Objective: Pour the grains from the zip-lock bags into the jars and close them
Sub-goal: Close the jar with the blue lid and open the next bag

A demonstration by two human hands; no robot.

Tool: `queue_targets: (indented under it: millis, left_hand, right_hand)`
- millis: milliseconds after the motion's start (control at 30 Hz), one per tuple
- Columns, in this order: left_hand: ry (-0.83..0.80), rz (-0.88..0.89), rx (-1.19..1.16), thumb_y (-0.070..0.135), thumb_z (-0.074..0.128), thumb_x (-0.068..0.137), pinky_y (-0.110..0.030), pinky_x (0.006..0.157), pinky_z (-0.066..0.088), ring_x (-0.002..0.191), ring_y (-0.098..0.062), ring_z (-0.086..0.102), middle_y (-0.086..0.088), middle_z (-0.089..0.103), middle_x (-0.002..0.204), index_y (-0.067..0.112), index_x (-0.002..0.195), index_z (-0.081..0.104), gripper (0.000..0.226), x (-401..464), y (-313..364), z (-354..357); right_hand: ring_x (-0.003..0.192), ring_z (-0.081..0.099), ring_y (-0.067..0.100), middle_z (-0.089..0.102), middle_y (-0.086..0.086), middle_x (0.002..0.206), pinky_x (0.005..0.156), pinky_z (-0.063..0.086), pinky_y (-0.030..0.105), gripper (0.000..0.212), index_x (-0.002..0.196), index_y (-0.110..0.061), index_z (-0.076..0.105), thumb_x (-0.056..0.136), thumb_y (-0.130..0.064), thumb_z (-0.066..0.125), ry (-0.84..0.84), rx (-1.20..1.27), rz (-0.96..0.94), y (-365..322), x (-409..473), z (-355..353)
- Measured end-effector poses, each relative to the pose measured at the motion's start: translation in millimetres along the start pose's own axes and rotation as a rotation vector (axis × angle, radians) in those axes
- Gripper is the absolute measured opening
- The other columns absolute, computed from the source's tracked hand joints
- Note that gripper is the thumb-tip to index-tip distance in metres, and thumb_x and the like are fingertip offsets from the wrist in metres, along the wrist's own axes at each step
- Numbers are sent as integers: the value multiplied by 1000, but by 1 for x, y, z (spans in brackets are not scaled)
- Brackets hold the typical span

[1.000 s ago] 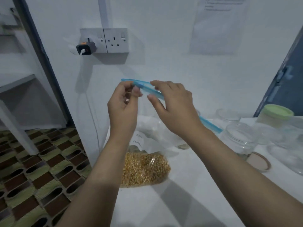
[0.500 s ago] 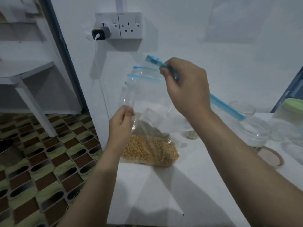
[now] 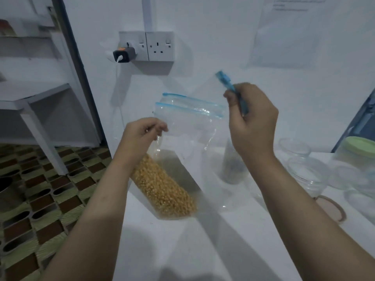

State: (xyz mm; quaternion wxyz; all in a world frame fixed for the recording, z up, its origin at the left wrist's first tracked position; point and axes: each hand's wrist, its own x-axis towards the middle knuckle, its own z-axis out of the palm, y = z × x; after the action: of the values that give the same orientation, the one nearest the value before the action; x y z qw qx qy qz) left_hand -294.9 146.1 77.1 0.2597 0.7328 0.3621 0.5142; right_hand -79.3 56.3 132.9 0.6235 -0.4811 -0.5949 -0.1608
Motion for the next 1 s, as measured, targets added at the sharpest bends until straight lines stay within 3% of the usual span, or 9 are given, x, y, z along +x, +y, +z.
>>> queue_targets:
  millis: [67, 133, 200, 333, 500, 567, 667, 900, 1000]
  left_hand:
    - [1, -67, -2, 13, 57, 98, -21, 70, 47, 70, 0, 56, 17, 65, 74, 24, 80, 70, 25, -15, -18, 7]
    - [-25, -96, 7, 39, 57, 96, -24, 76, 49, 81, 1, 61, 21, 68, 84, 30, 85, 69, 19, -29, -34, 7]
    - [-57, -69, 94, 74, 44, 86, -25, 89, 47, 103, -2, 60, 22, 66, 101, 35, 98, 68, 47, -44, -51, 4]
    - [21, -246, 104, 88, 22, 80, -27, 106, 36, 120, -5, 46, 13, 52, 119, 31, 122, 60, 80, -73, -88, 5]
    - [206, -476, -105, 55, 25, 100, -27, 98, 38, 117, -3, 46, 6, 43, 129, 25, 133, 54, 53, -90, -91, 25]
    - [335, -542, -150, 46, 32, 104, -27, 91, 41, 115, -13, 52, 1, 52, 124, 21, 124, 57, 41, -94, -92, 30]
    - [398, -688, -256, 37, 48, 101, -28, 77, 45, 108, -21, 61, -3, 64, 109, 19, 106, 62, 23, -95, -98, 33]
    - [457, -740, -507, 22, 51, 101, -34, 94, 50, 106, -20, 65, -5, 73, 102, 14, 95, 73, 25, -72, -85, 26]
    - [537, -738, -689, 16, 51, 101, -31, 87, 52, 98, -19, 67, -3, 74, 92, 11, 91, 72, 24, -58, -73, 21]
  right_hand:
    - [70, 45, 7, 58, 0, 79, 62, 36, 17, 14, 93, -5, 65, 98, -13, 55, -57, -31, -42, 1, -9, 7]
    - [72, 51, 13, 61, 0, 82, 61, 41, 27, 15, 95, -6, 66, 99, -15, 55, -90, -51, -75, 0, -14, 11]
    - [74, 54, 16, 62, 1, 84, 62, 43, 31, 16, 96, -6, 67, 99, -16, 55, -96, -60, -104, 0, -16, 12]
    - [75, 56, 19, 64, 2, 85, 63, 43, 30, 16, 97, -5, 67, 99, -16, 55, -95, -76, -137, -2, -17, 9]
    - [77, 56, 21, 63, 2, 85, 65, 39, 26, 16, 96, -5, 66, 99, -15, 55, -73, -79, -114, -4, -21, 6]
    - [76, 55, 20, 61, 0, 85, 65, 37, 24, 14, 95, -5, 66, 99, -15, 55, -65, -96, -104, -3, -23, 4]
    - [77, 52, 16, 56, -7, 86, 66, 34, 21, 14, 96, -6, 65, 99, -14, 55, -67, -110, -100, -5, -26, 1]
    - [75, 44, 6, 51, -10, 85, 67, 33, 10, 12, 94, -5, 65, 98, -12, 57, -16, -119, -81, -8, -25, -7]
    - [74, 41, 4, 52, -6, 82, 68, 32, 9, 12, 92, -2, 64, 97, -11, 57, 27, -95, -33, -3, -22, -14]
